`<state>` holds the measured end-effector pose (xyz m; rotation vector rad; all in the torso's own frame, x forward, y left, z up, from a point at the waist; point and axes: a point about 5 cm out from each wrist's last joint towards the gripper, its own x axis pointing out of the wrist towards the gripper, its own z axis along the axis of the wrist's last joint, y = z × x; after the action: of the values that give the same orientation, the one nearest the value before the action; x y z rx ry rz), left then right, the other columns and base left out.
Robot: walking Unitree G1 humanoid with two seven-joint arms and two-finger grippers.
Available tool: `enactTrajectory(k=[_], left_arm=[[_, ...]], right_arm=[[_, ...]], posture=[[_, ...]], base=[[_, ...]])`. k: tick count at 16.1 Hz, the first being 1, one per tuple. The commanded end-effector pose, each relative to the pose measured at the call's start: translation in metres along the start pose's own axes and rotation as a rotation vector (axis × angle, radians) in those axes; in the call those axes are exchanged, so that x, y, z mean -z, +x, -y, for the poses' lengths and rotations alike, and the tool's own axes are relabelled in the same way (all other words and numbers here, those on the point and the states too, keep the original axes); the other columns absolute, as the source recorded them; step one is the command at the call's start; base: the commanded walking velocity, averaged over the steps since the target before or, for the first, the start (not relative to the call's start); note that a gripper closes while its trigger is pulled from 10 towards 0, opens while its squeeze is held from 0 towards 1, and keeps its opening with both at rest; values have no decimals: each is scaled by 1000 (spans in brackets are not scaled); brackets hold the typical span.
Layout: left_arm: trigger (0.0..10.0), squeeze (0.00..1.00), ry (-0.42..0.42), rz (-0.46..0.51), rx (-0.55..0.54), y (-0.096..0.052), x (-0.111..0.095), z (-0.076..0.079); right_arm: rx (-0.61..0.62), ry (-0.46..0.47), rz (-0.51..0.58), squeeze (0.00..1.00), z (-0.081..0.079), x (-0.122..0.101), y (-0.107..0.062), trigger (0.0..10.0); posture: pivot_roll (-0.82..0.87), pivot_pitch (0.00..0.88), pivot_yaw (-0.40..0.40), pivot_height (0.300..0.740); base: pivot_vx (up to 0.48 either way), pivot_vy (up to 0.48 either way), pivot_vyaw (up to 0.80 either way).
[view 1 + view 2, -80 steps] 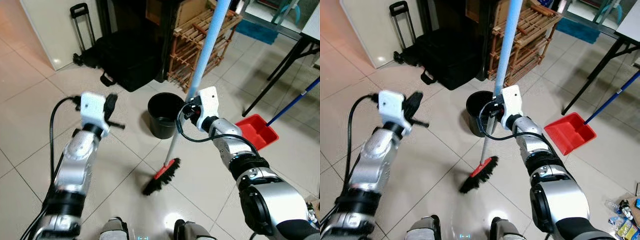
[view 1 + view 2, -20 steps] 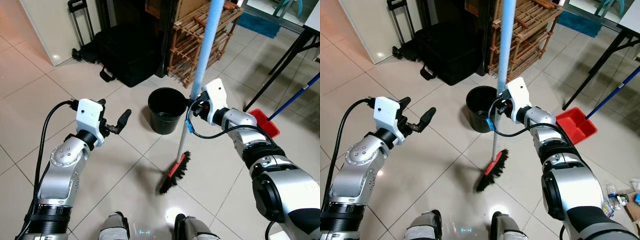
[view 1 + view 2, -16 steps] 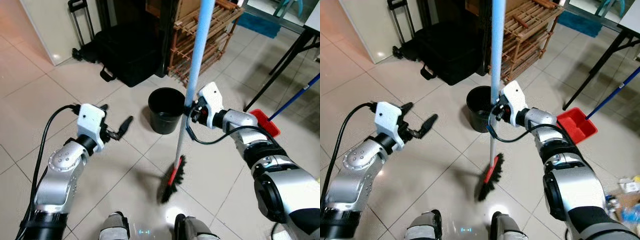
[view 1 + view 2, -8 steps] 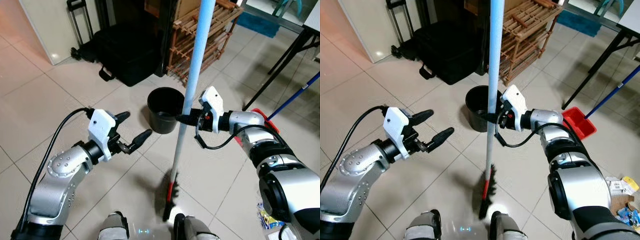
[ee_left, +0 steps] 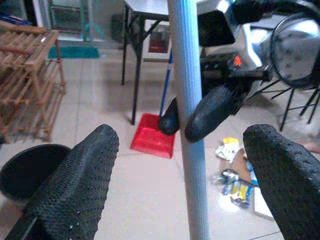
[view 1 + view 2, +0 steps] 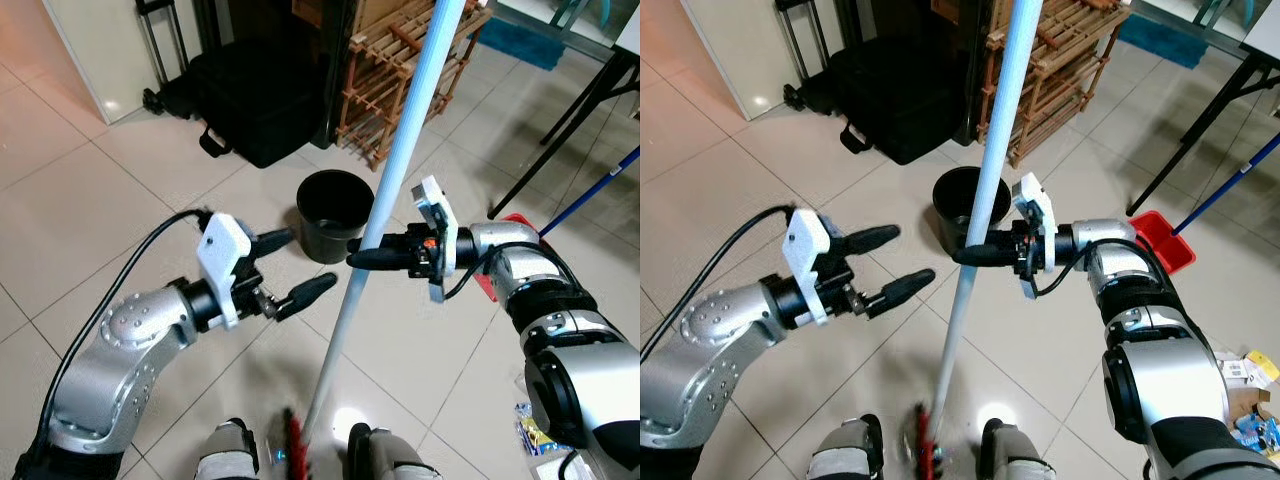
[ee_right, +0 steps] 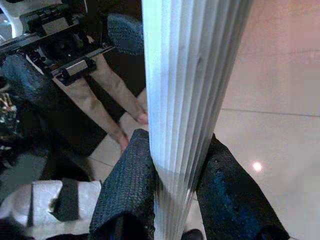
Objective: Sweep floor
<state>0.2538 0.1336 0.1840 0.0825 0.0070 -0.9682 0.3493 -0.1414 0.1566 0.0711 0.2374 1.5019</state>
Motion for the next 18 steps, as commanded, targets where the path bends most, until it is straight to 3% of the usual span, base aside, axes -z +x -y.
enactTrajectory(k=[1,5,9,11,15,18], left_arm=[[10000,0,-3,11,37,2,-5,5],[10000,0,-25,114,54,16,-32,3],[10000,0,-97,235,74,30,-53,-1],[10000,0,-108,236,91,31,-55,0],[10000,0,-233,319,136,26,-68,-4],[10000,0,-244,311,137,23,-66,-4]], right_arm=[[-30,-29,26,0,-2,-7,-4,10000],[-21,-58,39,0,-4,-6,6,10000],[-75,-67,117,0,-11,-15,17,10000],[-88,-70,125,0,-14,-15,18,10000],[-118,-65,177,0,-20,-24,16,10000],[-119,-71,188,0,-23,-28,16,10000]], posture=[[79,237,-72,740],[78,239,-73,740],[68,238,-72,740],[67,239,-72,740],[65,241,-70,740],[66,240,-69,740]], base=[[0,0,0],[0,0,0],[0,0,0],[0,0,0],[0,0,0],[0,0,0]])
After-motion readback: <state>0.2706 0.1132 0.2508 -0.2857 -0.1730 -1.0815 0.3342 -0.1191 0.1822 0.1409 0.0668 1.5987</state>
